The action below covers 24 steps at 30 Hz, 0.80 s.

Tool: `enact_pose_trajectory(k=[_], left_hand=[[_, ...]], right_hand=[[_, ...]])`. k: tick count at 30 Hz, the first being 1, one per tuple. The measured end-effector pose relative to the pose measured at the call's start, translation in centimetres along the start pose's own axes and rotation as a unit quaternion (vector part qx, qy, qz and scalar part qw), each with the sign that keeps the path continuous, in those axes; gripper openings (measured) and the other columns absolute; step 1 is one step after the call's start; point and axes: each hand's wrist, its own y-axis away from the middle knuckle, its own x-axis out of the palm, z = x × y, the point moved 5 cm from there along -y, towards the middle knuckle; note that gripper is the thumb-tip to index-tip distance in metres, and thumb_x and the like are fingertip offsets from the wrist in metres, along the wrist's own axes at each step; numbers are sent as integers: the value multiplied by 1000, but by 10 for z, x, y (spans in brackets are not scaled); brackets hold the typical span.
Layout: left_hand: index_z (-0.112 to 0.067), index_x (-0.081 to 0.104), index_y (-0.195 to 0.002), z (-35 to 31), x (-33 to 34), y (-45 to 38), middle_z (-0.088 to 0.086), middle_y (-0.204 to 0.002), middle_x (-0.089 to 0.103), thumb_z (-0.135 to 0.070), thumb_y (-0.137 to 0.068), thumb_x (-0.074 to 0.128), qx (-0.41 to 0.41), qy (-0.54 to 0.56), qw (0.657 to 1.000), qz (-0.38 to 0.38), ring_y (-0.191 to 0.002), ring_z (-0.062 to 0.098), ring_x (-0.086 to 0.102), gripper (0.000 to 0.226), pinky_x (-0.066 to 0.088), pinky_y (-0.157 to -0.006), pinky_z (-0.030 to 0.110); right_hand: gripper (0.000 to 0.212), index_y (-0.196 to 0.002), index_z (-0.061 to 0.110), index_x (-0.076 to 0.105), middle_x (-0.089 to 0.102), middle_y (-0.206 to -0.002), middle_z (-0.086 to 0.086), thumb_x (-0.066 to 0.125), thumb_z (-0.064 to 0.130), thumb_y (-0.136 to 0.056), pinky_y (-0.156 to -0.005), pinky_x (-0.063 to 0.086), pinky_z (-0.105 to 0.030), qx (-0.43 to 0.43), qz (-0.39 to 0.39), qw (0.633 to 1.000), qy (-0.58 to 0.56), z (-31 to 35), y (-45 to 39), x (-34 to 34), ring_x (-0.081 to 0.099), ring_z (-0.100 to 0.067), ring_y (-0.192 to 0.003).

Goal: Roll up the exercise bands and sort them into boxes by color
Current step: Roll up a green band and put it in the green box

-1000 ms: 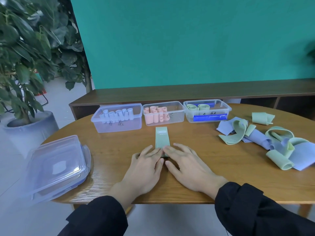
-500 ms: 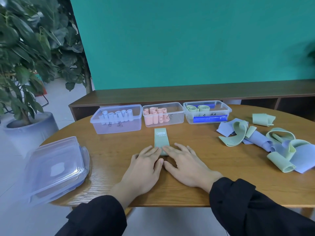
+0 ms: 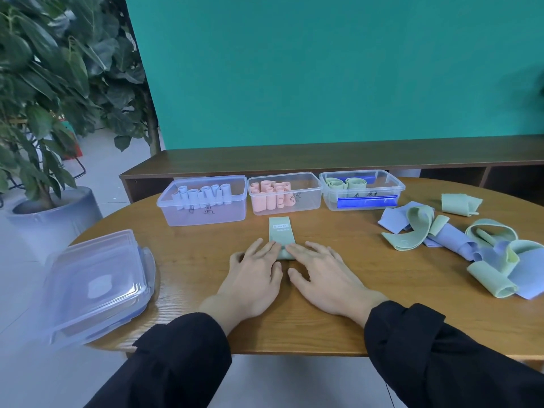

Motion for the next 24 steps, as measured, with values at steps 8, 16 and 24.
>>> enact_pose_trajectory(k=[8, 16, 24], left_hand=[[-23, 36, -156, -2, -4, 1, -10, -160, 38, -29, -106, 38, 23, -2, 998, -57, -152, 7, 17, 51, 19, -118, 37], [-24, 56, -137, 3, -5, -11, -8, -139, 59, -30, -103, 55, 19, 55, 995, -84, -132, 14, 42, 34, 33, -101, 36], [-16, 72, -122, 6, -10, -29, 2, -119, 71, -14, -97, 64, 43, 65, 992, -96, -108, 18, 53, 26, 41, -98, 26]], right_hand=[[59, -159, 31, 25, 31, -162, 15, 35, 48, -103, -125, 12, -49, -6, 15, 1000, 0, -11, -15, 4, 15, -14, -153], [56, -158, 32, 27, 35, -160, 15, 37, 43, -104, -125, 15, -44, -15, 0, 1000, -13, -13, -17, 4, 19, -12, -151], [47, -155, 35, 36, 41, -156, 14, 33, 27, -108, -124, 15, -37, -3, -2, 995, -101, -16, -16, 0, 25, -11, -149]])
